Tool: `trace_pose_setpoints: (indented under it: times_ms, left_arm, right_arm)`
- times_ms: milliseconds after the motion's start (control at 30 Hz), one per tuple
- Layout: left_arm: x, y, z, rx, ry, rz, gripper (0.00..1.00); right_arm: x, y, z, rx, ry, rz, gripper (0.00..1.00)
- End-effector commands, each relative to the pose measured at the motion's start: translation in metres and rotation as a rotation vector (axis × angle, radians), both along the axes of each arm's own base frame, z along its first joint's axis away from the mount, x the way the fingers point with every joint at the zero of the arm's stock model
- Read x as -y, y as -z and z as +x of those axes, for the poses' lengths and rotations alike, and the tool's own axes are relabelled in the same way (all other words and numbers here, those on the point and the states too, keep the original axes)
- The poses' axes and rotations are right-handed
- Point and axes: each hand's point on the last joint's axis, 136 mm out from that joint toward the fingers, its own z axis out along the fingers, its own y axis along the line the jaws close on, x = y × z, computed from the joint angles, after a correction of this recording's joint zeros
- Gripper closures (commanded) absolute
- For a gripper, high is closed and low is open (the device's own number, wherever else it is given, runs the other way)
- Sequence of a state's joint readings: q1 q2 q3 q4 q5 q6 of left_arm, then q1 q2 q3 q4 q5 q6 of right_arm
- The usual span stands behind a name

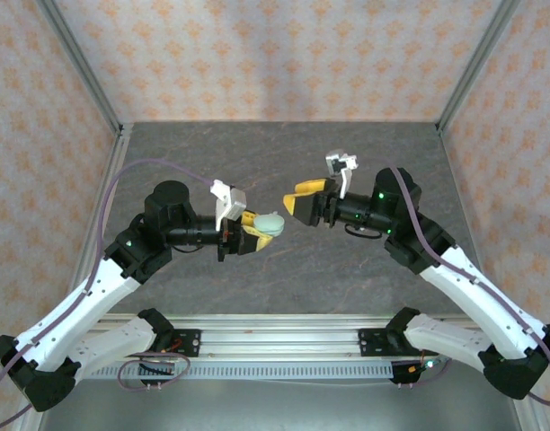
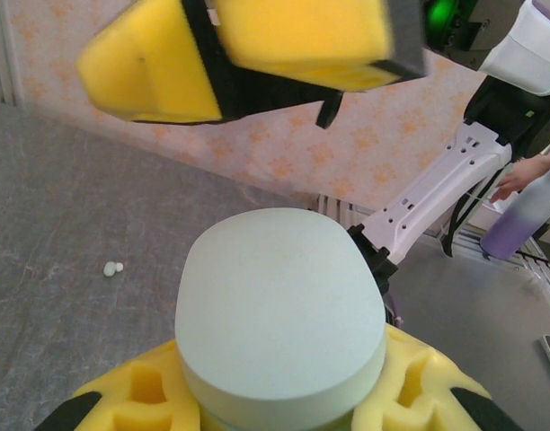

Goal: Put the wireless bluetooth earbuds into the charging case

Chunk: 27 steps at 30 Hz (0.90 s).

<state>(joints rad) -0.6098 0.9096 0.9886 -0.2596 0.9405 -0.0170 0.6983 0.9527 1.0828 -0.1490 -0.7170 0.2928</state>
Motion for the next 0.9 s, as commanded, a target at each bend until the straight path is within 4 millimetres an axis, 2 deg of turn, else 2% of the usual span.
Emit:
trace_pose_setpoints:
  times_ms: [0, 200, 367, 533, 733, 867]
  left_arm:
    - [-0.001, -0.013, -0.004, 0.040, 0.007, -0.016, 1.00]
    - [0.001, -0.017, -0.005, 0.029, 0.020, -0.026, 1.00]
    - [0.002, -0.018, -0.005, 0.022, 0.025, -0.031, 1.00]
    - [0.003, -0.020, -0.004, 0.016, 0.028, -0.032, 1.00]
    - [0.004, -0.021, -0.005, 0.014, 0.034, -0.036, 1.00]
    - [0.004, -0.019, -0.005, 0.004, 0.038, -0.034, 1.00]
  right_arm:
    - [-0.003, 0.003, -0.027, 0.043, -0.140, 0.004, 0.26]
    - [-0.009, 0.016, -0.046, 0.112, -0.212, -0.080, 0.22]
    - [-0.014, 0.027, -0.047, 0.161, -0.228, -0.171, 0.21]
    - [-0.017, 0.029, -0.038, 0.189, -0.206, -0.200, 0.21]
    - [-0.014, 0.022, -0.017, 0.222, -0.093, -0.216, 0.22]
    - [-0.014, 0.015, -0.012, 0.241, -0.068, -0.207, 0.23]
